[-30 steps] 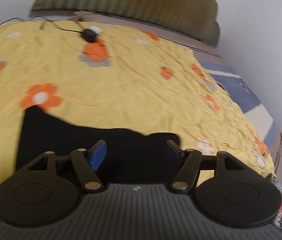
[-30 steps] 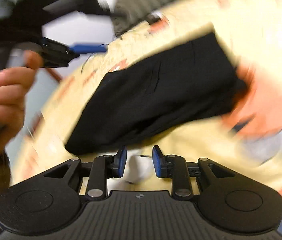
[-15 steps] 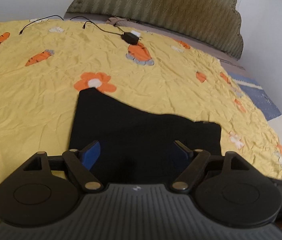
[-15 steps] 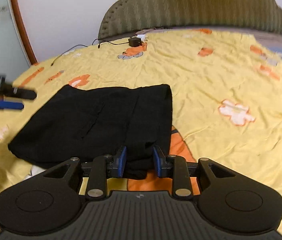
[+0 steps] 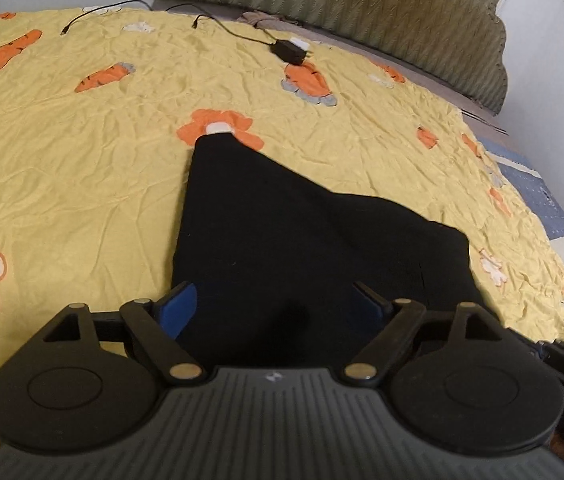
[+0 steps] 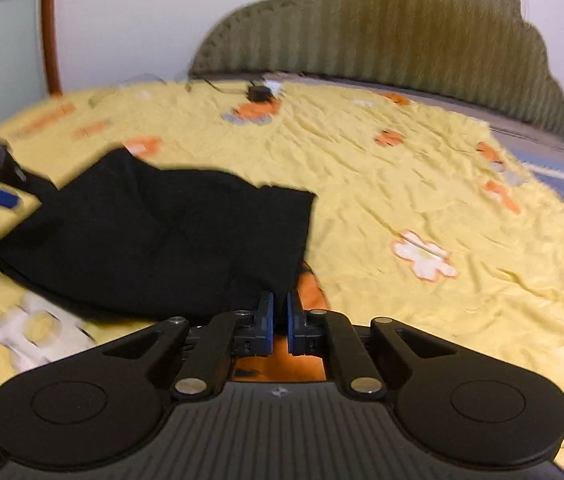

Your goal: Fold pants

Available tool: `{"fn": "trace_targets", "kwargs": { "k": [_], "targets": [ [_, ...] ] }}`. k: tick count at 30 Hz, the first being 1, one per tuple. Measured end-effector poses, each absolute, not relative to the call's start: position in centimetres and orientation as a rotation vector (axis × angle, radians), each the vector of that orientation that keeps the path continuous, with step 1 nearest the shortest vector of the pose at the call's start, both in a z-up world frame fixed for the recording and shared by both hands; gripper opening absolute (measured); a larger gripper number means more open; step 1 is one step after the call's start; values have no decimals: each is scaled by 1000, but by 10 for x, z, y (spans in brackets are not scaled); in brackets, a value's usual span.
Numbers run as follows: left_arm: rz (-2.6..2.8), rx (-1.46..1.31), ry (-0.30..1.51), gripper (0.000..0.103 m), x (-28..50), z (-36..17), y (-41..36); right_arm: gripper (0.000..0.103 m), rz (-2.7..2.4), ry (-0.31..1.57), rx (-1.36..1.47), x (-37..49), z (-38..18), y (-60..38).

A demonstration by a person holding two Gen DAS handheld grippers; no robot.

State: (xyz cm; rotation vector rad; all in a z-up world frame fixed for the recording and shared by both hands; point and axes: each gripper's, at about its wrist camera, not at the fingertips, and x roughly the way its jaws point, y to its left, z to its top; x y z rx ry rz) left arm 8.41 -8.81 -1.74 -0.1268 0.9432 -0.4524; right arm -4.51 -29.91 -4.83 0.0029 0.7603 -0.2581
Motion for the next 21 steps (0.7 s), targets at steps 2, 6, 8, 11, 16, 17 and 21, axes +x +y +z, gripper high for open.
{"fn": "trace_targets", "kwargs": {
  "k": [2, 6, 8, 11, 16, 17, 21],
  "targets": [
    [-459, -127, 958, 81, 84, -22, -88, 0, -312, 813, -56, -42, -61, -300],
    [-448, -90, 938, 81, 81, -26, -85, 1, -329, 735, 112, -53, -47, -322],
    [-460, -70, 938, 82, 80, -28, -85, 2, -343, 661, 41, -51, -30, -319],
    [-454, -49, 954, 82, 79, -34, -87, 2, -223, 619, 98, -31, -20, -313],
    [-455, 33, 995, 85, 79, -49, -88, 3, -187, 793, -22, 9, -63, -301],
    [-470, 28, 1004, 85, 80, -53, -85, 3, -204, 793, -20, 9, -66, -305],
    [-485, -27, 1024, 85, 92, -49, -76, 4, -218, 714, 91, 11, -45, -323]
  ]
}}
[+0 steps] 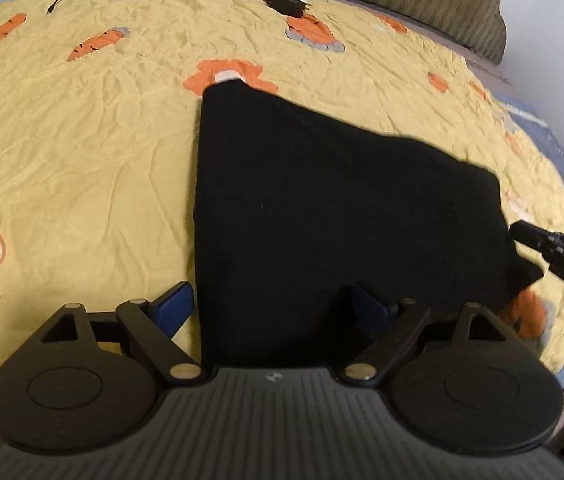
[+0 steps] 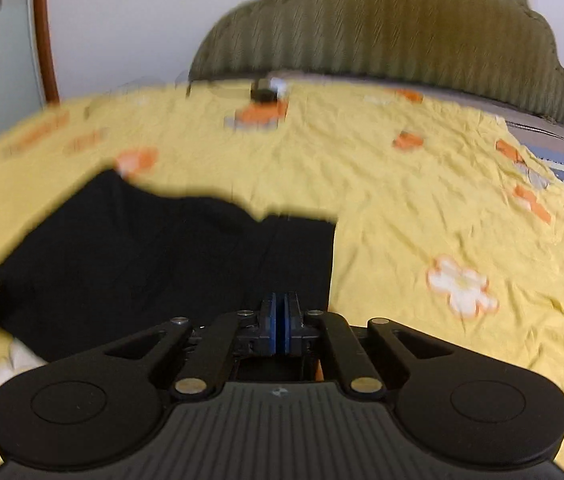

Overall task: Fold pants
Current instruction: 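Open both tools and release the folded trousers onto the quilt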

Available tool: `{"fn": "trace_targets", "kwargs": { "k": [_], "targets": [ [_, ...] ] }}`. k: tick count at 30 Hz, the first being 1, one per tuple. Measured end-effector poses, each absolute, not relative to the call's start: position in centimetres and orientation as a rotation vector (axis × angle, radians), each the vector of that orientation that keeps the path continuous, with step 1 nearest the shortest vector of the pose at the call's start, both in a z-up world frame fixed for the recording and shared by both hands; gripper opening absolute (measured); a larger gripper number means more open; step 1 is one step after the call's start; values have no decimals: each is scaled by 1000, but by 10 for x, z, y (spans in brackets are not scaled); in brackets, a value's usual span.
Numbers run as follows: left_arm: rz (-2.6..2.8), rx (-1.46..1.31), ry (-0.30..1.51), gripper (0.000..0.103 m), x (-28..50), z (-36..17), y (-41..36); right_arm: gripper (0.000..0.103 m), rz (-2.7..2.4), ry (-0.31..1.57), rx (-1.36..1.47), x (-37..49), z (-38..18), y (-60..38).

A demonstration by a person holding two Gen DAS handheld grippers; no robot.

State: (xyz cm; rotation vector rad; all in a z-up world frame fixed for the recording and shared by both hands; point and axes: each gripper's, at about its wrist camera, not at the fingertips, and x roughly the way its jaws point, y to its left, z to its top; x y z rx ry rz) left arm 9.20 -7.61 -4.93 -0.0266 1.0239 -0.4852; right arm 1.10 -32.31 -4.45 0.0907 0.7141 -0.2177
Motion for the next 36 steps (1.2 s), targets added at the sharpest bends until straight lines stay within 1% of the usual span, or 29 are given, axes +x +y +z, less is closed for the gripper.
{"fn": "trace_targets", "kwargs": {
  "k": [3, 5, 7, 9, 11, 14, 17, 18, 20, 22, 26, 27, 28, 29, 30, 31, 32, 34, 36],
  "targets": [
    [-464, -45, 995, 85, 102, -41, -75, 4, -236, 702, 95, 33, -40, -334],
    [-461, -52, 991, 85, 107, -39, -78, 4, -197, 730, 109, 52, -45, -334],
    [-465, -30, 1016, 86, 110, -44, -83, 4, -202, 765, 117, 70, -56, -337],
    [-460, -3, 1052, 87, 109, -55, -87, 4, -239, 803, 74, 88, -67, -340],
    [-463, -23, 1051, 87, 107, -58, -84, 4, -273, 838, 28, 100, -75, -340],
    [-476, -44, 1029, 87, 111, -51, -75, 4, -303, 813, -38, 94, -62, -329],
    [-458, -91, 1003, 87, 125, -43, -65, 6, -225, 768, -3, 89, -48, -316],
    [-457, -110, 1016, 87, 133, -42, -64, 9, -191, 779, 5, 93, -49, -311],
    [-456, -142, 1020, 87, 146, -40, -63, 12, -199, 822, -46, 104, -61, -306],
    [-443, -130, 1023, 87, 161, -39, -69, 12, -210, 858, -49, 112, -76, -310],
    [-449, -113, 975, 87, 188, -34, -84, 13, -207, 759, 54, 102, -60, -303],
    [-442, -102, 967, 87, 196, -34, -91, 17, -177, 752, 67, 100, -57, -298],
    [-450, -90, 958, 87, 203, -36, -98, 24, -158, 756, 61, 103, -57, -292],
    [-449, -78, 957, 87, 211, -38, -104, 29, -158, 767, 33, 105, -59, -287],
    [-436, -57, 969, 87, 218, -43, -111, 37, -174, 786, 0, 108, -63, -284],
    [-430, -34, 985, 87, 225, -48, -117, 50, -202, 811, -27, 114, -71, -285],
    [-414, -10, 997, 87, 231, -56, -122, 53, -221, 819, -32, 119, -77, -287],
    [-380, 19, 1006, 86, 232, -64, -125, 53, -224, 809, 16, 121, -78, -296],
    [-392, 25, 968, 86, 221, -60, -121, 54, -261, 767, 24, 113, -68, -292]
  ]
}}
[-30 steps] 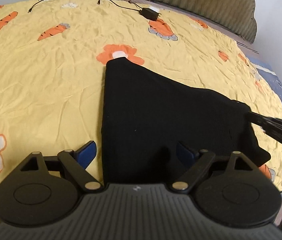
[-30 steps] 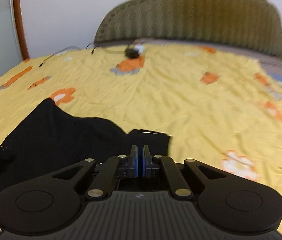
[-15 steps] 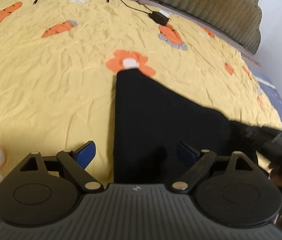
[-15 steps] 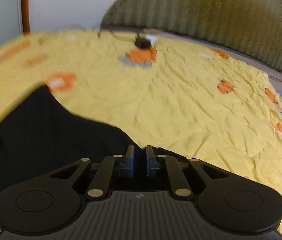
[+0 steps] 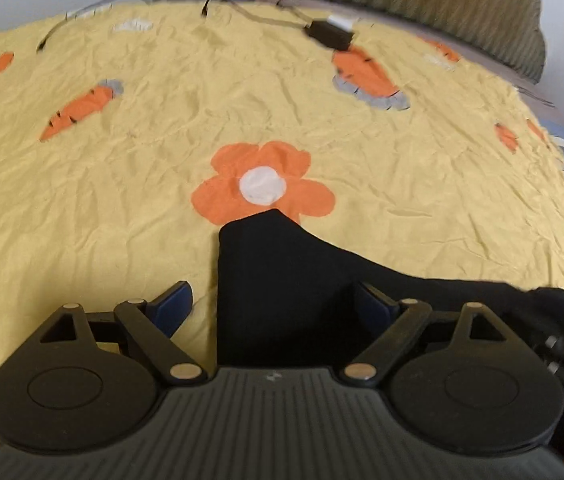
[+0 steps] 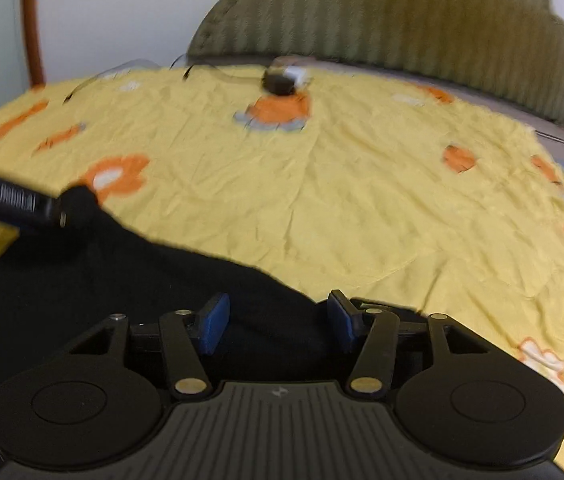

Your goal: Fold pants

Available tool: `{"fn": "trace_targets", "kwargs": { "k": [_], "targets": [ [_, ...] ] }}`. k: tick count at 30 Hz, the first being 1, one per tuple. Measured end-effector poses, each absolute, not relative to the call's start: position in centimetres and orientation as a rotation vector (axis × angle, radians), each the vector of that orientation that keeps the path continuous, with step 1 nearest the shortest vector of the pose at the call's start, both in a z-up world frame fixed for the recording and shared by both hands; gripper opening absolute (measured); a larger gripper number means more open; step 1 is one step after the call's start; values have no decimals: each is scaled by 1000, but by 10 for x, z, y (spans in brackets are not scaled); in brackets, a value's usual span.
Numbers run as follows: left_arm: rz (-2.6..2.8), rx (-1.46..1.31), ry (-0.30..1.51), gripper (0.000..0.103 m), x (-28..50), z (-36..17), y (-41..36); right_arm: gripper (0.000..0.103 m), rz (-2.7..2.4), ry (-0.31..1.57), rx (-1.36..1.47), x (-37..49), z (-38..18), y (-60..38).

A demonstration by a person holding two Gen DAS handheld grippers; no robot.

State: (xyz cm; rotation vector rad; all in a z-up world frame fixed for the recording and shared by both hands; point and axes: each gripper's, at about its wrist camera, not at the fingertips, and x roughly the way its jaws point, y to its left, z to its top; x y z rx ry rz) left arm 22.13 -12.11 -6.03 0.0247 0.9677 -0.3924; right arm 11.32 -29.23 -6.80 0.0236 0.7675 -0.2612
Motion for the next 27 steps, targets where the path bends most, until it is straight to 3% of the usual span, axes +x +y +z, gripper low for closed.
{"fn": "trace_targets", "kwargs": {
  "k": [7, 15, 27],
  "targets": [
    [-398, 6, 912, 86, 171, -44, -103, 54, -290, 689, -21, 60, -56, -261],
    [-390, 128, 829, 89, 108, -36, -106, 64, -370, 695, -12, 18, -59, -259],
    [-350, 170, 876, 90, 84, -49, -102, 68, -380, 697, 1, 0, -62, -257]
  ]
}}
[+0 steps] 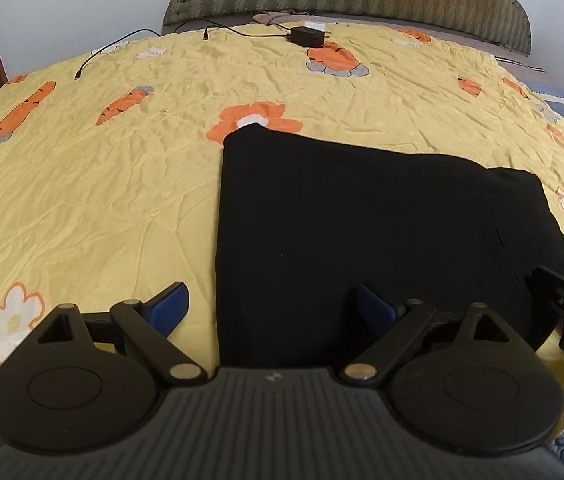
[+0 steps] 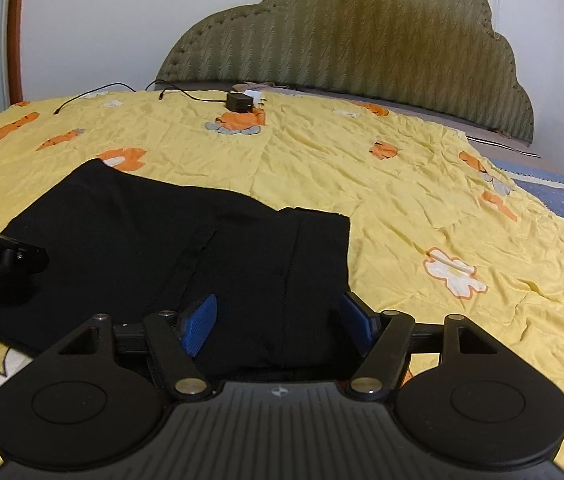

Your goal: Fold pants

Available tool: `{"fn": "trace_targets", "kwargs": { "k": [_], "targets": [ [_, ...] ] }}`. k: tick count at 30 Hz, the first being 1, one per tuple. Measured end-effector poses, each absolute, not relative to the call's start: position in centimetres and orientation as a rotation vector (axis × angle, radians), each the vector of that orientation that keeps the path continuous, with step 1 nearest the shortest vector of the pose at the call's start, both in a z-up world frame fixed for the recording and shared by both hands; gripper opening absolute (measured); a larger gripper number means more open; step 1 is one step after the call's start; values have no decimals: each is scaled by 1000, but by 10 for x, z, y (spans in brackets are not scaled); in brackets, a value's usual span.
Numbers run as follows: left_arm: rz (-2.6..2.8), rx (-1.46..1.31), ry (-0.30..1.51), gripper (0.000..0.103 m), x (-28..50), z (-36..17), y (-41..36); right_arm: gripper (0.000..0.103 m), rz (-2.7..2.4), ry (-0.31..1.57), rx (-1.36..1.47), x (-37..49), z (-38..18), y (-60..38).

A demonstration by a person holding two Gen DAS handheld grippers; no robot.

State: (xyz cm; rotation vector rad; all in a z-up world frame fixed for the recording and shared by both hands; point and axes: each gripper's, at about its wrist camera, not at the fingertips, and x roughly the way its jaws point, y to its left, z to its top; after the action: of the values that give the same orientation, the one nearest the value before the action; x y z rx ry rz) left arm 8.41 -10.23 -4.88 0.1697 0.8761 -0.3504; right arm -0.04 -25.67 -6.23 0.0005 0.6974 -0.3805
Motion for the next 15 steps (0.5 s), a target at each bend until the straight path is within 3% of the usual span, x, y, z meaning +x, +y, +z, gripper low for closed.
{"fn": "trace_targets", "kwargs": {
  "k": [7, 15],
  "targets": [
    [-339, 160, 877, 95, 74, -52, -97, 82, -380, 723, 3, -7, -75, -260],
    [-353, 122, 831, 95, 56, -39, -67, 85, -411, 654, 65, -26, -59, -255]
  ]
}}
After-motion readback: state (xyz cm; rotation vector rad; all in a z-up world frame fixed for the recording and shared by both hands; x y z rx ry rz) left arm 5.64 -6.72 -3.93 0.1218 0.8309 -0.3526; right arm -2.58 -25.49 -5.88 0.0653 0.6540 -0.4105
